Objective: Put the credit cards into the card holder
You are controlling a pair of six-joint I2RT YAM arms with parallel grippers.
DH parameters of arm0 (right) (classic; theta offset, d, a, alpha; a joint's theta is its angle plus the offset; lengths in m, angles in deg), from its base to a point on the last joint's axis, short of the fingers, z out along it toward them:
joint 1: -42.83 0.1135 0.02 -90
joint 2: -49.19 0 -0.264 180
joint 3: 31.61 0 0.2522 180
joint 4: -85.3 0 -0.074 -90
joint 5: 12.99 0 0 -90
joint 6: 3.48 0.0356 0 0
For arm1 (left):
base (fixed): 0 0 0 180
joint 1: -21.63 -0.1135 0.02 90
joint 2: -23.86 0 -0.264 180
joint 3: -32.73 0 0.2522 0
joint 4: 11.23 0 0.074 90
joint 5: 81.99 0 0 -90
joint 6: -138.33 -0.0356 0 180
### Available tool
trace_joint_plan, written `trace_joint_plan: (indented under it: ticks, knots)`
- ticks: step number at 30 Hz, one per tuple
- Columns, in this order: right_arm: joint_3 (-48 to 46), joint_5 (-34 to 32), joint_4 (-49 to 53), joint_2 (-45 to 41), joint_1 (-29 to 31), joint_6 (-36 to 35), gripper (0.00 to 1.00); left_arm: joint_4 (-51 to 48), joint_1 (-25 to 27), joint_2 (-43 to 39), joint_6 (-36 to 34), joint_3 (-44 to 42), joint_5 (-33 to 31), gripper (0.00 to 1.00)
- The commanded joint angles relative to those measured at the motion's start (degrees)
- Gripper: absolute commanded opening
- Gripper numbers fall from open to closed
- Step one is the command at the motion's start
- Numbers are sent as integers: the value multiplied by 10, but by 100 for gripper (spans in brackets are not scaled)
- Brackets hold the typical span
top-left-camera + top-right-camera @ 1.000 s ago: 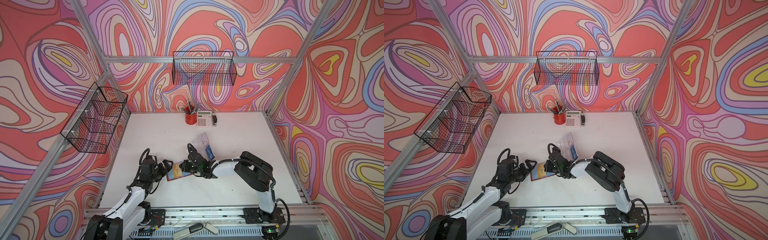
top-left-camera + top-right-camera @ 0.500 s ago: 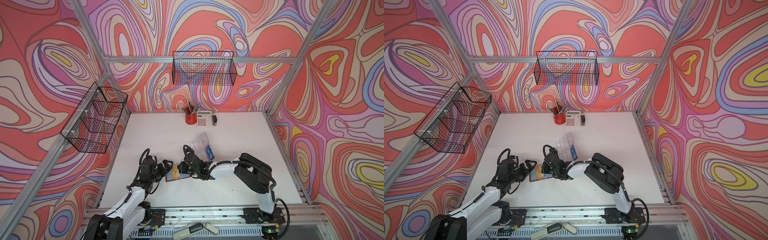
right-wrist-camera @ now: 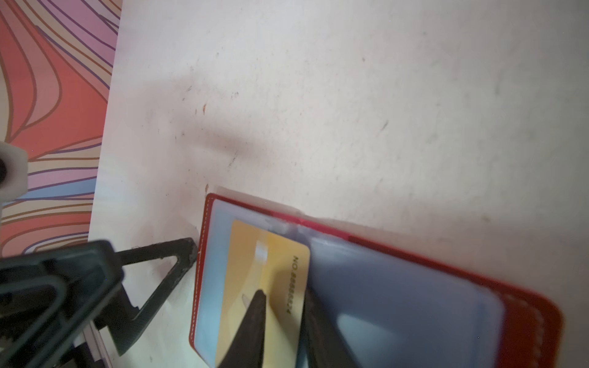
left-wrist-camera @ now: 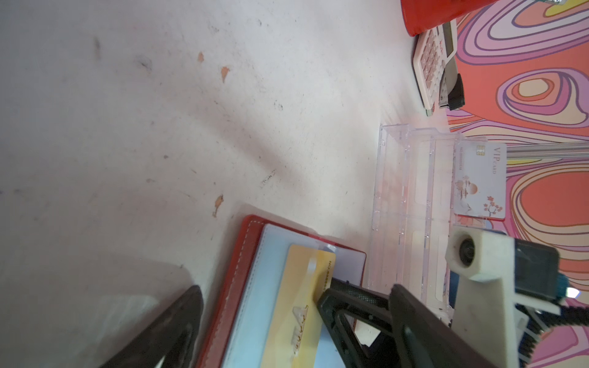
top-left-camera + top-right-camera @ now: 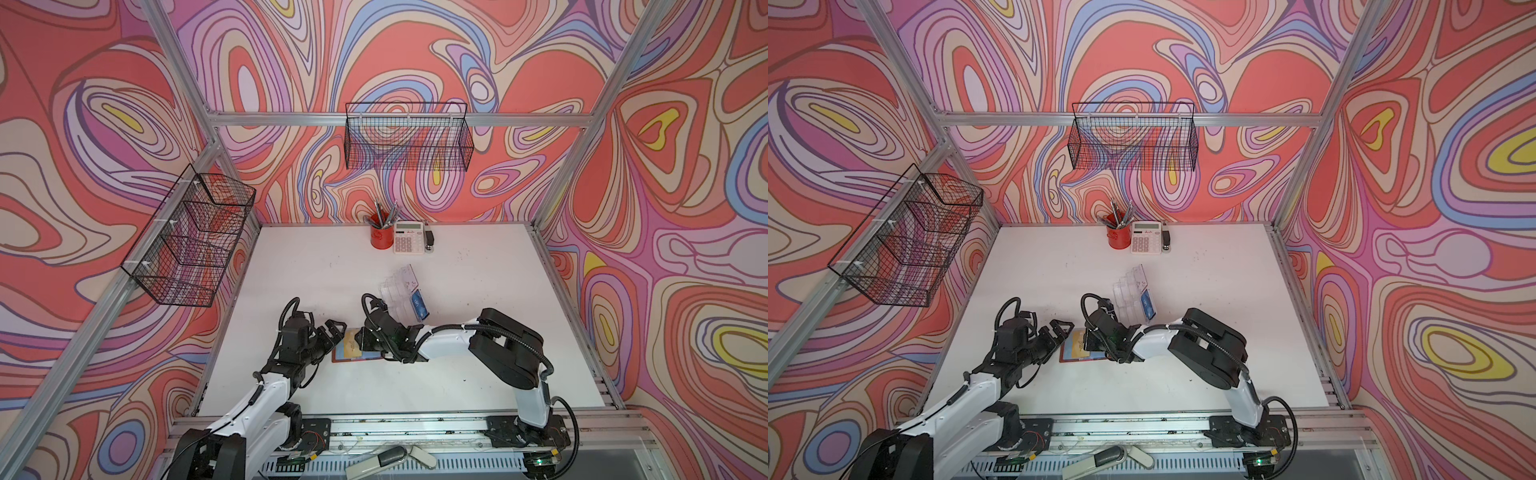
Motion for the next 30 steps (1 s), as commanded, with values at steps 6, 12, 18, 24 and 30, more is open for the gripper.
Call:
trace_joint_plan:
  ticks: [6,12,18,24,30]
  knots:
    - [-28,-27,40,-26,4,2,28,9,-4,5,5,-3,4,93]
    - [-27,-72,80,-55,4,-8,34,11,-4,6,6,-3,5,93]
    - [-44,-69,80,-70,5,7,34,27,-4,9,5,-5,22,93]
    - [-55,-49,60,-75,12,20,35,47,-4,19,11,-6,50,93]
    - [-38,-39,55,-51,25,27,35,69,-4,32,26,-13,66,93]
